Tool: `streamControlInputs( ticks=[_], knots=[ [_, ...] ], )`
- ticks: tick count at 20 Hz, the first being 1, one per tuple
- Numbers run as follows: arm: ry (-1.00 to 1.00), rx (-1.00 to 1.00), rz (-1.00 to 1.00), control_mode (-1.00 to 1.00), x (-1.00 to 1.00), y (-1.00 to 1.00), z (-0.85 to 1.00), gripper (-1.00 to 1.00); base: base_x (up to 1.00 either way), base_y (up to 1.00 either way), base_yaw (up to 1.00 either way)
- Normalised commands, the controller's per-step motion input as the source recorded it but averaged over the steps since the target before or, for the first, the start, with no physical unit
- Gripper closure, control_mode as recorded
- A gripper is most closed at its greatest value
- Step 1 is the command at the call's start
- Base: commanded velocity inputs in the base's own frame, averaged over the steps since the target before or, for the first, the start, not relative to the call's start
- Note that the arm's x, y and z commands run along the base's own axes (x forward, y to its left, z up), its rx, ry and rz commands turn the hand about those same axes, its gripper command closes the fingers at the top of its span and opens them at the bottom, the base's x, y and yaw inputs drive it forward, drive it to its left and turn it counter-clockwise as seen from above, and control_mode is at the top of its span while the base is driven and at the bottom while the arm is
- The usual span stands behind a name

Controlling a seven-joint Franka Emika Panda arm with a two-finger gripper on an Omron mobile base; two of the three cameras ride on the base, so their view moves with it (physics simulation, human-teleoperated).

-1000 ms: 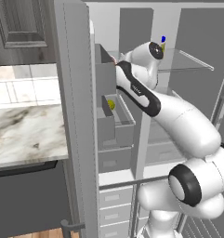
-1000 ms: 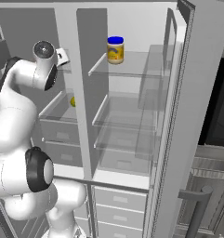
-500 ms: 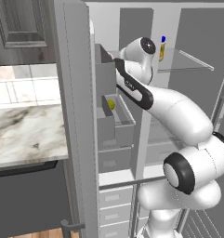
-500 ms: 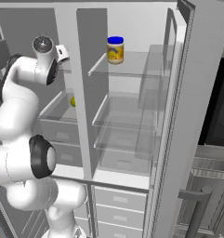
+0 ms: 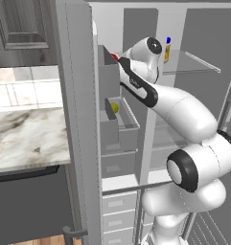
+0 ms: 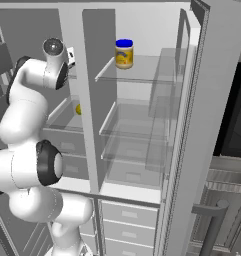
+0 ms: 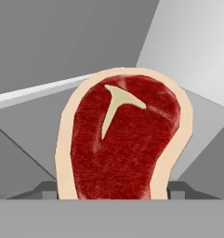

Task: There's a steak in the fridge that needs to be moved to the freezer for freezing. Pick up the steak from the fridge, place it on any shelf in the freezer, and close the fridge and freezer doors when done.

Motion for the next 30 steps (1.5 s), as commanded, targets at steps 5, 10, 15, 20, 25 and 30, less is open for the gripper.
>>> streamControlInputs(
  ticks=[5,10,15,20,25,30],
  knots=[
    [0.05,-0.08,-0.07,-1.0,0.36,0.08,-0.14,1.0,0.0,0.0,0.0],
    [0.02,-0.05,-0.02,-1.0,0.24,0.07,-0.12,1.0,0.0,0.0,0.0],
    [0.0,-0.03,0.0,-1.0,0.21,0.03,-0.27,-1.0,0.0,0.0,0.0],
    [-0.01,0.0,0.0,-1.0,0.54,0.02,-0.08,-1.0,0.0,0.0,0.0],
    [-0.04,0.0,0.0,-1.0,0.27,0.02,-0.04,-1.0,0.0,0.0,0.0],
    [-0.03,-0.01,0.0,-1.0,-0.04,0.17,-0.04,-1.0,0.0,0.0,0.0]
  ],
)
